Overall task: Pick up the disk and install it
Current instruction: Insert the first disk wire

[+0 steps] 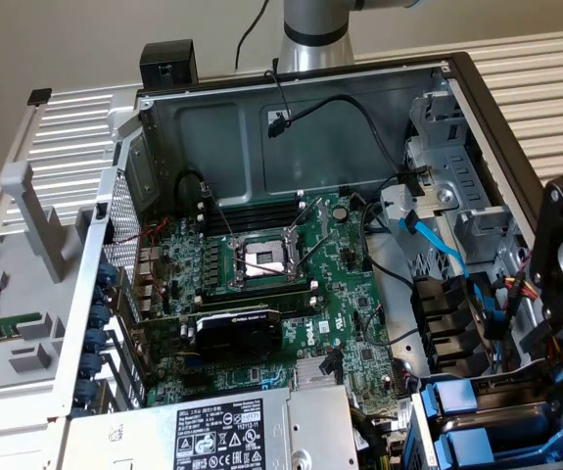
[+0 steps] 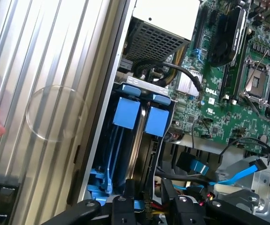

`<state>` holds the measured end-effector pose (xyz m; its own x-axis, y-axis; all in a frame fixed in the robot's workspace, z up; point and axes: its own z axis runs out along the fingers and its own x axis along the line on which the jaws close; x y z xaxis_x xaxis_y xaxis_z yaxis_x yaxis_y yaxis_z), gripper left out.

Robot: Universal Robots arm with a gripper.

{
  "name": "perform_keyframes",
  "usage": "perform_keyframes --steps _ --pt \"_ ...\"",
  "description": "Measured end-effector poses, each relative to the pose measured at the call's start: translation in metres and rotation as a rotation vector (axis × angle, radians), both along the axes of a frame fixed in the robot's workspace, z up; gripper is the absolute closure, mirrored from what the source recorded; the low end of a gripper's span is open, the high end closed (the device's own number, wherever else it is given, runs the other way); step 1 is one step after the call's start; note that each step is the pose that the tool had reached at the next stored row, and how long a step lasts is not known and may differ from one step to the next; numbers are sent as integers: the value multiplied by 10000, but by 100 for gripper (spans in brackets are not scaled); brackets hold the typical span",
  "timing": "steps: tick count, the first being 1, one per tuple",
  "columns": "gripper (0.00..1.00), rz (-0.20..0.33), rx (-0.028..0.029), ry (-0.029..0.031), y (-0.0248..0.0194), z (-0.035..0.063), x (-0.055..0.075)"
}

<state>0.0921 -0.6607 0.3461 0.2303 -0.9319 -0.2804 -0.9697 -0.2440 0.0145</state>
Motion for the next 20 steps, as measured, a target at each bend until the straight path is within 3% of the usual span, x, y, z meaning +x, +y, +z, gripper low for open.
perform_keyframes --steps 8,10,16,20 --pt "64 69 161 392 -21 -45 58" --pt "64 91 205 401 -22 -48 59" --pt "64 126 228 402 -23 -73 65" --pt "64 151 279 404 -22 -80 67"
